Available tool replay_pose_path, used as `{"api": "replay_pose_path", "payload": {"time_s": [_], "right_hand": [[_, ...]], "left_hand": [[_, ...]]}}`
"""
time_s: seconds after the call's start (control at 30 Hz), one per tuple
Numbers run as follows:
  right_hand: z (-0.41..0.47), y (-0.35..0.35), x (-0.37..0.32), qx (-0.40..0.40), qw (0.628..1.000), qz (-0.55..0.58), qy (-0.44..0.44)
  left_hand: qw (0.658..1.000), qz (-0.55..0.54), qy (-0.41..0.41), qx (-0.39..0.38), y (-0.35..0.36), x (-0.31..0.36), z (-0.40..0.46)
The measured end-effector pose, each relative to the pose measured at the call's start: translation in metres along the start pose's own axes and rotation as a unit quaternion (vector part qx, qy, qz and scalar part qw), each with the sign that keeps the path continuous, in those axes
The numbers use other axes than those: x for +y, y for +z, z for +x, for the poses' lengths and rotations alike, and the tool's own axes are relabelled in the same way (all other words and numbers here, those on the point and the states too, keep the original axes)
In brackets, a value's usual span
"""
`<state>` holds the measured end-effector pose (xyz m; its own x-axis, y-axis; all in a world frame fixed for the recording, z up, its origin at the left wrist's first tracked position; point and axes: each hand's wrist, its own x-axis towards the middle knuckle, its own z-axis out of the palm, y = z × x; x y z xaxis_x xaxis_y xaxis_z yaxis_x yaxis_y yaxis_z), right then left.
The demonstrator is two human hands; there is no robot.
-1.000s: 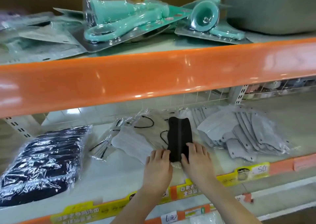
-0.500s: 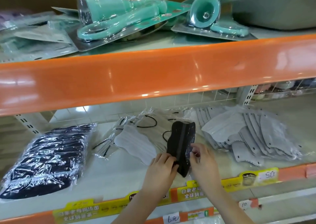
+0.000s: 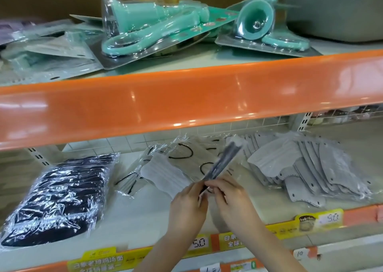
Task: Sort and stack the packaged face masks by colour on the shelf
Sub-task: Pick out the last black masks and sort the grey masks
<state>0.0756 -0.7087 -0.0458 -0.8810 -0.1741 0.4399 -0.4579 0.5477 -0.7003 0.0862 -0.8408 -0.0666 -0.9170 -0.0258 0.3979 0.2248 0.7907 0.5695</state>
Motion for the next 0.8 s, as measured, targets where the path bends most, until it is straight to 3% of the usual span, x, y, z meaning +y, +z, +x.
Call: {"api": "replay_pose_path", "payload": {"time_s": [0.07,0.17,0.23,0.33,0.5,0.8], "right_hand": [[0.003,0.002,-0.003,0.004,0.993,-0.104,-0.058],[0.008,0.004,-0.006,0.042,0.945,-0.306,-0.106],[0.012,0.005,-0.007,0.065,0.93,-0.345,-0.107],[0.019,0.009,-0.005,0.085,0.929,-0.345,-0.105],[0.031,0.022,-0.006,0.073,0.927,-0.352,-0.107],[0.042,0.079,-0.051,0.058,0.964,-0.225,-0.127]], "left_hand": [[0.999,-0.002,0.0,0.032,-0.008,-0.007,0.002],[0.994,0.061,0.052,0.068,-0.023,-0.017,0.007],[0.986,0.099,0.095,0.096,-0.033,-0.026,0.01],[0.977,0.119,0.127,0.119,-0.052,-0.041,0.012],[0.977,0.112,0.113,0.141,-0.085,-0.068,0.016],[0.963,0.147,0.106,0.201,-0.135,-0.114,0.01]]}}
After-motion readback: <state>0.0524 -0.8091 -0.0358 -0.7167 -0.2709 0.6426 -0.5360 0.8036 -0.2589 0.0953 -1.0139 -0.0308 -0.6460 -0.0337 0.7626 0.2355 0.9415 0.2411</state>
